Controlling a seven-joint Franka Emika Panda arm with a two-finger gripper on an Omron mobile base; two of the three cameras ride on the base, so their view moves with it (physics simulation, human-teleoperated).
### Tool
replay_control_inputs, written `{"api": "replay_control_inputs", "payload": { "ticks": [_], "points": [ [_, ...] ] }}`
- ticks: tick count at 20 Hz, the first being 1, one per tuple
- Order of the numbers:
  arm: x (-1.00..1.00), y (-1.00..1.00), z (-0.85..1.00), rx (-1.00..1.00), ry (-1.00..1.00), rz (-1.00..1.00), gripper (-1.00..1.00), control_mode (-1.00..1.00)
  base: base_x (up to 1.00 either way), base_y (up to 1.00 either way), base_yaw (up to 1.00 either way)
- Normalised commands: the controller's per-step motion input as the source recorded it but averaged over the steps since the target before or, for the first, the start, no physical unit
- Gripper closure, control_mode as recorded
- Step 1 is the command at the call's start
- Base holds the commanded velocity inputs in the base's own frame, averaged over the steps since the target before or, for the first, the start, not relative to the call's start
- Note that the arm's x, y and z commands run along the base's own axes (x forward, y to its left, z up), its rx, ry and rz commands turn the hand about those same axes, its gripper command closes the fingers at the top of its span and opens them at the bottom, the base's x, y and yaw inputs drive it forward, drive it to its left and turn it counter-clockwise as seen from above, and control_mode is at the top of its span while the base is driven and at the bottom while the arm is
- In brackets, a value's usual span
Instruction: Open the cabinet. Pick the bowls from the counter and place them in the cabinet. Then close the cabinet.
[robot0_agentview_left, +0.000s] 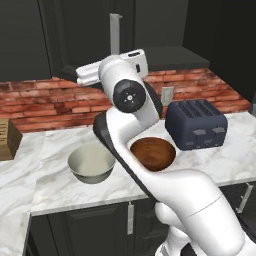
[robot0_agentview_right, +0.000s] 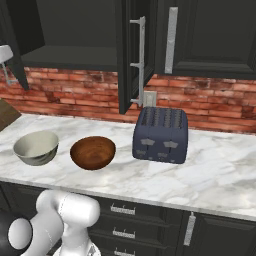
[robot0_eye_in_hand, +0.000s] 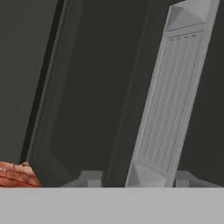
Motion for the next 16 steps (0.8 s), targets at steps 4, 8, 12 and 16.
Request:
{"api": "replay_control_inputs", "payload": {
  "ticks": [4,8,12,16],
  "points": [
    [-0.47,0.0,-0.22,0.0,0.0,0.0,-1.0,-1.0,0.0,0.0,0.0],
    [-1.0,-0.05,-0.52,0.0,0.0,0.0,-1.0,-1.0,0.0,0.0,0.0],
    [-0.9,-0.64,-0.02,0.16,-0.03,0.03,-1.0,-1.0,0.0,0.0,0.0],
    [-0.15,-0.96,0.27,0.33,0.0,0.3,-1.0,-1.0,0.0,0.0,0.0]
  ]
}}
